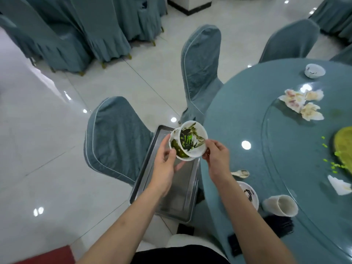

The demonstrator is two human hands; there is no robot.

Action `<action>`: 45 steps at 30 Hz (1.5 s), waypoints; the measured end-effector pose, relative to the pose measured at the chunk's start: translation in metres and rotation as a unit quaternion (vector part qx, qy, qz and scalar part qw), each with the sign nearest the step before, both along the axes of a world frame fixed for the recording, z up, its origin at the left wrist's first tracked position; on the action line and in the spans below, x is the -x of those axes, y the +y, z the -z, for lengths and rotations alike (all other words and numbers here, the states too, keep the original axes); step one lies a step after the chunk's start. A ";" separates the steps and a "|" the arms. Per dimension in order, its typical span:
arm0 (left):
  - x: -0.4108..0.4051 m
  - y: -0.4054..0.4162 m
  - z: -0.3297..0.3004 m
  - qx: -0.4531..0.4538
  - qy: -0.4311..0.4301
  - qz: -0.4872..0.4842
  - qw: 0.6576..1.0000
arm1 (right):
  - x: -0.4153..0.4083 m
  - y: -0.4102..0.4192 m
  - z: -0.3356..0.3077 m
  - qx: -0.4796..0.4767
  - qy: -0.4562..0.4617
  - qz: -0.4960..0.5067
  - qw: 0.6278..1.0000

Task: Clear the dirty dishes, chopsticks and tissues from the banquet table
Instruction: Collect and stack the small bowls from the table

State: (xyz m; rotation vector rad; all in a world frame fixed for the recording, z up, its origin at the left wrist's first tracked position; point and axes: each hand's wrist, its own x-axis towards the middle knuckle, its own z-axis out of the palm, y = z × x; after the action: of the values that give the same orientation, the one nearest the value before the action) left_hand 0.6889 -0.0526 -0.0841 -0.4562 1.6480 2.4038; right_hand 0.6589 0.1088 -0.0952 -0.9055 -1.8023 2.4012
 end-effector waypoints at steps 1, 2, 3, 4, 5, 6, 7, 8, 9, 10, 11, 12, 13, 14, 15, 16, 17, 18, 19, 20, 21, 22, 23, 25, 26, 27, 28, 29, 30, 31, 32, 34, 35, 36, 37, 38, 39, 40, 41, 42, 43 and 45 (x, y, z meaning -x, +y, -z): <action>-0.001 -0.012 -0.003 -0.003 0.002 -0.005 1.000 | 0.001 -0.015 -0.003 -0.010 0.001 -0.013 1.000; -0.002 -0.022 -0.005 -0.005 0.003 -0.011 1.000 | 0.002 -0.028 -0.006 -0.019 0.004 -0.023 1.000; -0.002 -0.040 -0.008 -0.010 0.007 -0.017 1.000 | 0.004 -0.048 -0.011 -0.025 0.009 -0.033 0.999; -0.002 -0.048 -0.010 -0.009 0.007 -0.022 1.000 | 0.006 -0.059 -0.014 -0.033 0.012 -0.035 0.999; -0.002 -0.063 -0.013 -0.012 0.007 -0.027 1.000 | 0.009 -0.075 -0.017 -0.040 0.013 -0.036 0.998; -0.001 -0.079 -0.016 -0.014 0.007 -0.031 0.999 | 0.011 -0.092 -0.021 -0.045 0.014 -0.037 0.998; -0.001 -0.094 -0.018 -0.017 0.008 -0.035 0.999 | 0.012 -0.107 -0.025 -0.048 0.015 -0.039 0.998; -0.001 -0.110 -0.021 -0.021 0.009 -0.036 0.999 | 0.014 -0.123 -0.029 -0.049 0.017 -0.041 0.998; -0.001 -0.128 -0.024 -0.027 0.012 -0.040 0.999 | 0.014 -0.141 -0.035 -0.046 0.019 -0.044 0.998; -0.002 -0.148 -0.027 -0.035 0.016 -0.046 0.998 | 0.015 -0.160 -0.039 -0.041 0.020 -0.049 0.998; -0.002 -0.163 -0.029 -0.040 0.023 -0.049 0.998 | 0.017 -0.177 -0.043 -0.039 0.020 -0.052 0.998; -0.003 -0.181 -0.031 -0.042 0.032 -0.049 0.997 | 0.017 -0.195 -0.047 -0.038 0.020 -0.057 0.997; -0.005 -0.202 -0.032 -0.040 0.041 -0.046 0.997 | 0.018 -0.216 -0.049 -0.036 0.020 -0.061 0.997; -0.006 -0.217 -0.034 -0.037 0.050 -0.045 0.997 | 0.019 -0.231 -0.051 -0.031 0.022 -0.064 0.997; -0.006 -0.235 -0.035 -0.034 0.057 -0.044 0.997 | 0.021 -0.248 -0.051 -0.025 0.026 -0.068 0.997; -0.006 -0.252 -0.036 -0.028 0.062 -0.046 0.997 | 0.023 -0.265 -0.051 -0.019 0.029 -0.073 0.997; -0.006 -0.274 -0.037 -0.026 0.065 -0.051 0.996 | 0.025 -0.287 -0.052 -0.012 0.032 -0.079 0.996; -0.005 -0.288 -0.040 -0.025 0.064 -0.055 0.996 | 0.027 -0.302 -0.053 -0.004 0.035 -0.081 0.996; -0.005 -0.306 -0.041 -0.022 0.062 -0.060 0.996 | 0.029 -0.321 -0.054 0.003 0.039 -0.087 0.995; -0.005 -0.323 -0.043 -0.016 0.059 -0.064 0.996 | 0.030 -0.338 -0.055 0.005 0.041 -0.093 0.995; -0.005 -0.338 -0.044 -0.011 0.054 -0.070 0.996 | 0.031 -0.355 -0.055 0.006 0.045 -0.098 0.994; -0.006 -0.353 -0.045 -0.005 0.052 -0.080 0.995 | 0.032 -0.370 -0.054 0.006 0.048 -0.105 0.993; -0.007 -0.369 -0.045 -0.002 0.052 -0.090 0.995 | 0.034 -0.387 -0.054 0.009 0.048 -0.114 0.992; -0.005 -0.396 -0.045 -0.002 0.055 -0.110 0.992 | 0.042 -0.417 -0.053 0.009 0.046 -0.131 0.990; -0.005 -0.402 -0.045 0.001 0.056 -0.118 0.991 | 0.045 -0.425 -0.053 0.006 0.047 -0.136 0.990; -0.002 -0.415 -0.045 -0.001 0.056 -0.128 0.990 | 0.051 -0.440 -0.053 0.006 0.048 -0.143 0.989; 0.002 -0.424 -0.045 0.000 0.057 -0.136 0.989 | 0.057 -0.450 -0.055 0.008 0.049 -0.146 0.988; 0.007 -0.436 -0.044 -0.001 0.057 -0.145 0.988 | 0.064 -0.463 -0.056 0.012 0.050 -0.152 0.987; 0.012 -0.447 -0.044 0.000 0.056 -0.151 0.987 | 0.071 -0.476 -0.056 0.015 0.050 -0.157 0.986; 0.018 -0.458 -0.045 0.000 0.056 -0.158 0.986 | 0.078 -0.487 -0.056 0.015 0.051 -0.163 0.985; 0.024 -0.468 -0.047 0.000 0.058 -0.165 0.985 | 0.085 -0.498 -0.056 0.013 0.052 -0.172 0.984; 0.041 -0.494 -0.049 0.006 0.060 -0.179 0.982 | 0.104 -0.526 -0.055 0.012 0.051 -0.186 0.981; 0.052 -0.507 -0.050 0.011 0.060 -0.186 0.981 | 0.115 -0.540 -0.054 0.014 0.049 -0.191 0.980; 0.063 -0.520 -0.051 0.016 0.060 -0.190 0.980 | 0.128 -0.555 -0.053 0.017 0.049 -0.196 0.979; 0.074 -0.532 -0.051 0.021 0.059 -0.193 0.979 | 0.140 -0.569 -0.053 0.018 0.047 -0.200 0.978; 0.086 -0.545 -0.051 0.024 0.058 -0.197 0.978 | 0.154 -0.583 -0.053 0.019 0.048 -0.205 0.977; 0.102 -0.560 -0.051 0.030 0.060 -0.201 0.977 | 0.172 -0.599 -0.054 0.022 0.050 -0.211 0.976; 0.117 -0.573 -0.051 0.036 0.061 -0.204 0.976 | 0.189 -0.612 -0.053 0.024 0.053 -0.217 0.975; 0.138 -0.588 -0.052 0.043 0.064 -0.205 0.976 | 0.210 -0.627 -0.054 0.027 0.057 -0.221 0.973; 0.157 -0.600 -0.054 0.050 0.066 -0.201 0.976 | 0.231 -0.639 -0.054 0.029 0.061 -0.222 0.973; 0.177 -0.612 -0.057 0.055 0.064 -0.199 0.976 | 0.251 -0.651 -0.056 0.028 0.060 -0.223 0.973; 0.218 -0.634 -0.065 0.065 0.055 -0.197 0.977 | 0.294 -0.674 -0.061 0.030 0.048 -0.221 0.974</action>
State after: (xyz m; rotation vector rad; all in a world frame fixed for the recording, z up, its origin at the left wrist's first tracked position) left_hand 0.4709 -0.6871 -0.0189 -0.7466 1.9259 2.6456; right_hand 0.3651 -0.5651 -0.0338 -0.4070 -2.0860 2.7024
